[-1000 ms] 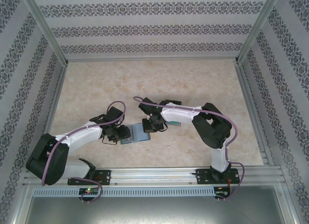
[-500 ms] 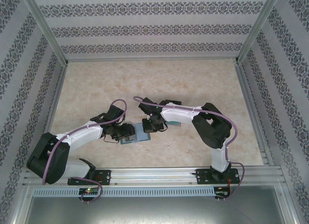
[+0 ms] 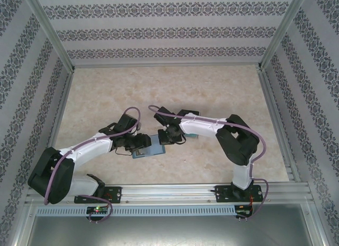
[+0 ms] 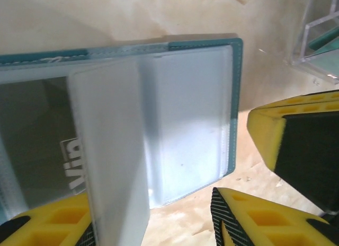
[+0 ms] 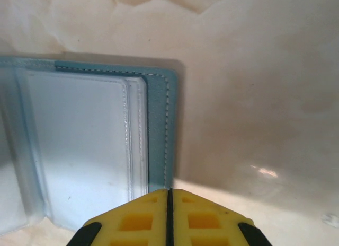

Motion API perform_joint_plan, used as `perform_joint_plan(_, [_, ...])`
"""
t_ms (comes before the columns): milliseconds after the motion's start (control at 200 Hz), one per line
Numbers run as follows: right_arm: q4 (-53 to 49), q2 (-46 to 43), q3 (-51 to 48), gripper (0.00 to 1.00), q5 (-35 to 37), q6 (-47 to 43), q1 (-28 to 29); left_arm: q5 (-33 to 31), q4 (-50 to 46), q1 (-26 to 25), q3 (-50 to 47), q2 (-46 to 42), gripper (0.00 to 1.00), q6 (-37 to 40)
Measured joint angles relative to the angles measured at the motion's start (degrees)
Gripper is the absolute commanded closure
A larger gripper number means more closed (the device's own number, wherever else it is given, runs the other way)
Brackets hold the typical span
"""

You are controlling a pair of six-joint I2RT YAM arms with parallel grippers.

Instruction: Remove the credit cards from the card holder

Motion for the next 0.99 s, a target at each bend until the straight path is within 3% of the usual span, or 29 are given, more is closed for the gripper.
perform_joint_plan(370, [7.96, -18.01, -9.42, 1.0, 8.04, 0.07, -0.74, 2.51, 1.42, -3.39, 5.57, 7.67, 0.51, 1.77])
perform_joint_plan(684, [10.08, -17.94, -9.42, 1.0, 7.5, 0.42, -0.85, 3.87, 2.16, -4.61, 6.88, 8.63, 0.48, 3.15])
perform_joint_plan(889, [10.1, -13.99, -6.38, 1.0, 3.61, -0.07, -0.81, -0.37, 0.68, -4.59, 6.47, 5.44, 0.57, 3.26])
perform_joint_plan(994, [10.43, -11.43, -4.96, 0.93, 1.64, -0.04, -0.68, -4.5, -1.16, -4.42, 5.09, 1.62, 0.62, 2.95])
